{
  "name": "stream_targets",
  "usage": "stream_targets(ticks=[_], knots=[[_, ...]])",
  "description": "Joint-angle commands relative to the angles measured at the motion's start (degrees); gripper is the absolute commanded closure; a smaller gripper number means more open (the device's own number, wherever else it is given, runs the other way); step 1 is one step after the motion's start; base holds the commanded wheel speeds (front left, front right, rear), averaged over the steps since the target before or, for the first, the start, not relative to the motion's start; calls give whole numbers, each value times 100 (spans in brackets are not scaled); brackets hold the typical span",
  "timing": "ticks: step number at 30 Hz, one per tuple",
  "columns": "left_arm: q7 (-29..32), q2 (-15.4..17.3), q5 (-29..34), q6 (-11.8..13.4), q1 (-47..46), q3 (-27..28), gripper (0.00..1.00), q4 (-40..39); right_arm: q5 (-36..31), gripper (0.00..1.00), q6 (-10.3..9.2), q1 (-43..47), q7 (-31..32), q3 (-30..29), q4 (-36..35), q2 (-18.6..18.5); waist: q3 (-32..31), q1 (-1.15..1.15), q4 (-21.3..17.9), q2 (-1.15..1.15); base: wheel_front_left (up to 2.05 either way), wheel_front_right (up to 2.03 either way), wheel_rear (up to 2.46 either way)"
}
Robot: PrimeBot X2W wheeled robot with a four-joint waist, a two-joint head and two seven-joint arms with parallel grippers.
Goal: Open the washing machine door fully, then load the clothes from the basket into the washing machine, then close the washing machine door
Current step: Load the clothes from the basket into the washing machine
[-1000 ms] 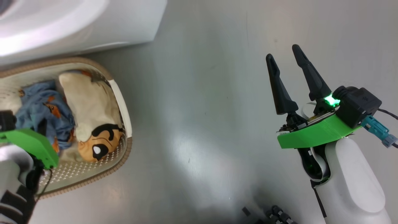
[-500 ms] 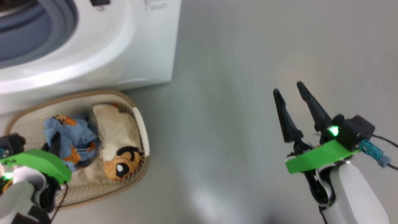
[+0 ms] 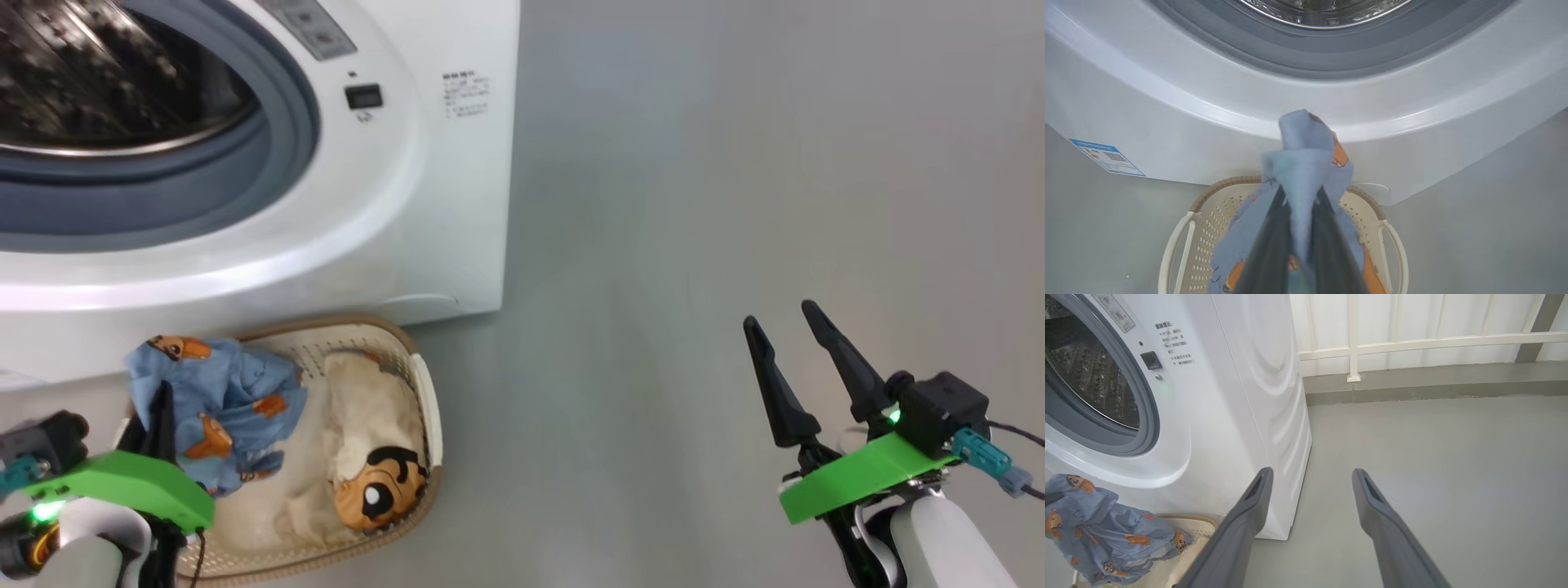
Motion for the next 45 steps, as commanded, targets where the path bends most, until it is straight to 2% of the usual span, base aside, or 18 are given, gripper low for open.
stream_targets(ticks=[1,14,23,30,41,45], knots=[[-78,150,175,-8,127,346,100,-269,136,0,9,142,-27,67,-97,-72,-388,0,205,0,0,0,0],[-78,-318,1183,-8,1310,1514,100,-2092,228,0,9,672,-27,-147,-87,-216,-1013,0,372,0,0,0,0],[-79,-737,1665,-8,2131,1962,100,-3072,248,0,9,941,-27,-325,-134,-228,-1164,0,374,0,0,0,0],[-79,-1001,1787,-8,2414,2159,100,-3481,243,0,9,1001,-27,-392,-159,-224,-1142,0,372,0,0,0,0],[-79,-942,1816,-8,1952,2279,100,-3635,195,0,9,878,-27,-406,-224,-102,-803,0,306,0,0,0,0],[-79,-707,1924,-8,1378,2354,100,-3745,161,0,9,757,-27,-370,-249,-16,-573,0,230,0,0,0,0]])
